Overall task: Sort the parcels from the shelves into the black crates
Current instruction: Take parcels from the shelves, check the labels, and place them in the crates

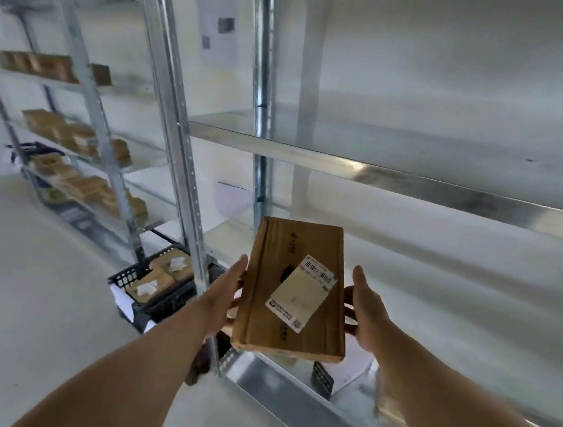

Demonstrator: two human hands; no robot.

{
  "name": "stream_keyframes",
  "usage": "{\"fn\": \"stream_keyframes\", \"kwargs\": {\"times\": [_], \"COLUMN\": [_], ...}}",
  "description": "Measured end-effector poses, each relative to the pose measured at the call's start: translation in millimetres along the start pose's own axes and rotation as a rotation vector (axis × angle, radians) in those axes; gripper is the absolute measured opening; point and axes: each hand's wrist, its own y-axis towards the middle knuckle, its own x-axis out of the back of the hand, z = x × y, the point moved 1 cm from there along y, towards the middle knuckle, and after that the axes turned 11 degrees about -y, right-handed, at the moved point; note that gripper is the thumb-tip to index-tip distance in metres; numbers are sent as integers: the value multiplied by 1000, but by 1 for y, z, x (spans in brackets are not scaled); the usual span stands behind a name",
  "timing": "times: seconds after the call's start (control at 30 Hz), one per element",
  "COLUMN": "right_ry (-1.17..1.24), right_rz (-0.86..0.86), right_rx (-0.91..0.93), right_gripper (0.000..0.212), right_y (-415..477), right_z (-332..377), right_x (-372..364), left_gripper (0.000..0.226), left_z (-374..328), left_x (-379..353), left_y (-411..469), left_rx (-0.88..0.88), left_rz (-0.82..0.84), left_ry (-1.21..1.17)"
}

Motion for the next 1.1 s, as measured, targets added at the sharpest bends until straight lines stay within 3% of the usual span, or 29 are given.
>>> {"fn": "stream_keyframes", "kwargs": {"times": [0.17, 0.37, 0.5, 0.63, 0.9, 1.1], "right_ry": [-65, -197, -208, -205, -143, -113], "right_rz": [96, 142, 245, 308, 443, 428], "right_rx": [28, 60, 54, 51, 56, 75], "right_gripper": [67, 63, 62, 69, 60, 63], "right_y": [17, 32, 49, 85, 168, 214], "right_z": [29, 56, 73, 93, 143, 164], "right_x": [-112, -216, -275, -340, -450, -519], "left_gripper": [62, 52, 46, 49, 41, 44], "left_z": [-27, -53, -65, -84, -153, -189], "left_x": [111, 199, 251, 304, 395, 451], "left_y": [-1, 7, 21, 58, 146, 200], "left_rx": [-10, -158, -156, -168, -138, -112], "left_rz": [-109, -293, -359, -419, -536, -541], "left_ry": [-73, -196, -193, -185, -77, -99]}}
